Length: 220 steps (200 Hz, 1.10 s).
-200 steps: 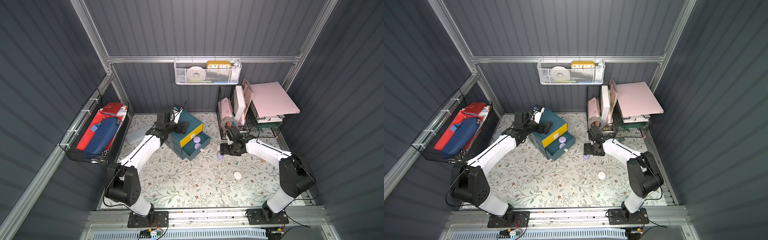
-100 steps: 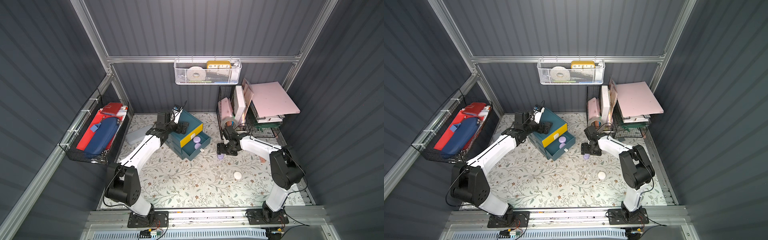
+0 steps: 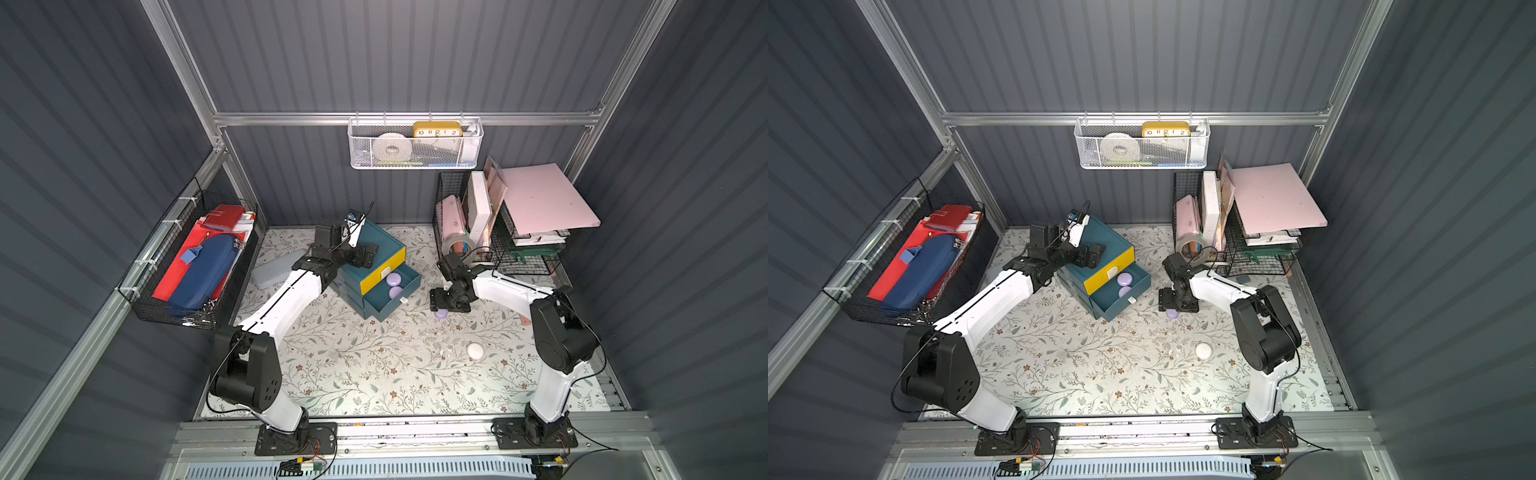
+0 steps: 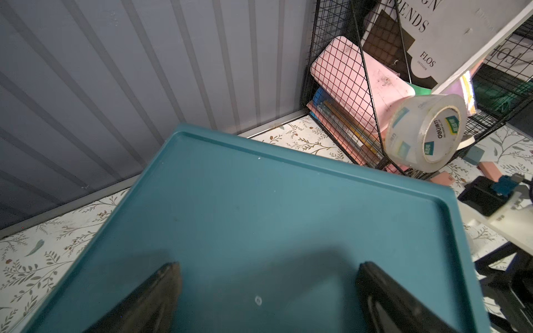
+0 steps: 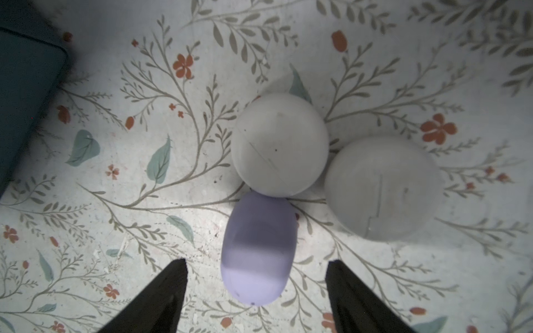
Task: Put the bluetooth earphones in the drawer according to color
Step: Pick up the Bluetooth earphone from the center of the board.
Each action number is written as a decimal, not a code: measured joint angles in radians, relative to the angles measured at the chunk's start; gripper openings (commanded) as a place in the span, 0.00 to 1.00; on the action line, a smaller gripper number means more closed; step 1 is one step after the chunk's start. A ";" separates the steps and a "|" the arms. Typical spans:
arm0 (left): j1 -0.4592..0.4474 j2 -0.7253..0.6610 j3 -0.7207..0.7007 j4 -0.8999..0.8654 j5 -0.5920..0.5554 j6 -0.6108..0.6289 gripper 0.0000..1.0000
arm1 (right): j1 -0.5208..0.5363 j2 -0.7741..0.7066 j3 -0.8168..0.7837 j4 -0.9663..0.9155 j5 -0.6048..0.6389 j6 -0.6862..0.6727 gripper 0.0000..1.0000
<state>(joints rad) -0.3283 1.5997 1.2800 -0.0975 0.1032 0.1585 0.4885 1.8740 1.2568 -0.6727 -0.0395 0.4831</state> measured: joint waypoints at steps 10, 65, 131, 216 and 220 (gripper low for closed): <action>0.000 0.000 0.000 0.000 0.000 0.000 0.99 | 0.000 0.007 0.000 -0.002 0.001 0.000 0.79; 0.000 0.000 0.000 0.000 0.000 0.000 0.99 | 0.000 0.021 0.004 -0.008 -0.003 0.004 0.75; 0.000 0.000 0.000 0.000 0.000 0.000 0.99 | 0.000 0.058 0.024 -0.020 -0.001 0.008 0.74; 0.000 0.000 0.000 0.000 0.000 0.000 0.99 | 0.000 0.082 0.048 -0.045 0.035 0.008 0.68; 0.000 0.000 0.000 0.000 0.000 0.000 0.99 | 0.000 0.083 0.048 -0.045 0.035 0.007 0.68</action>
<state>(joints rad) -0.3286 1.5997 1.2800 -0.0978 0.1032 0.1585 0.4885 1.9572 1.3052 -0.7181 -0.0044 0.4904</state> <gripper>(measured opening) 0.994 0.692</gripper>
